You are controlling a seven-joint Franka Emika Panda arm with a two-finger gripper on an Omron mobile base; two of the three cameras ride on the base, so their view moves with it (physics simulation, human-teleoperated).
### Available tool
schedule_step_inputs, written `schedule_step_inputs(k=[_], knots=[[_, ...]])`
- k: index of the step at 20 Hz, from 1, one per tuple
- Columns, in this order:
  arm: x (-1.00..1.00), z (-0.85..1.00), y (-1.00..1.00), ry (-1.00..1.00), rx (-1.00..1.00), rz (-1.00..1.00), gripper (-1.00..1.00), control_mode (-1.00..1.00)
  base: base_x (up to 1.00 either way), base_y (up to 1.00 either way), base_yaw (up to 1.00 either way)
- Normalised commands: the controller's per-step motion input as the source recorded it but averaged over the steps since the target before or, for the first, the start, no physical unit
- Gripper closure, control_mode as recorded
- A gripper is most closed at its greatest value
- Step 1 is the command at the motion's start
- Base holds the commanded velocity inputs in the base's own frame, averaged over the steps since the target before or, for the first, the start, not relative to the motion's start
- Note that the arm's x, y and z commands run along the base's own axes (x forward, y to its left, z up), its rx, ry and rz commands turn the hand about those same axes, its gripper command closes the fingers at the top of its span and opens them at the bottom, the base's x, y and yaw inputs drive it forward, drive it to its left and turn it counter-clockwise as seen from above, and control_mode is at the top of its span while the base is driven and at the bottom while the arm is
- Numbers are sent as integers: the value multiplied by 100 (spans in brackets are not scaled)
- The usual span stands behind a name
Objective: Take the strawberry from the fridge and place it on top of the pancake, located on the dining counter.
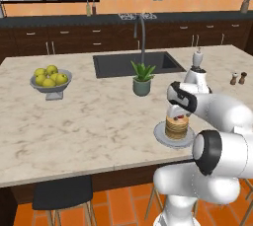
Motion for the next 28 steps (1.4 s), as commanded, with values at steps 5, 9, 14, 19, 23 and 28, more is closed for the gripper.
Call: schedule_step_inputs(k=[5,9,14,19,23,28], knots=[[-70,47,-4,-19,0,0,-100,-100,0,0,0],[-73,81,0,-23,0,0,-100,-100,0,0,0],[-56,82,0,-15,0,0,-100,-100,0,0,0],[-49,77,0,-14,2,0,-100,-100,0,0,0],[-45,71,-3,-18,1,0,-100,-100,0,0,0],[-35,84,-3,-19,1,0,-100,-100,0,0,0]])
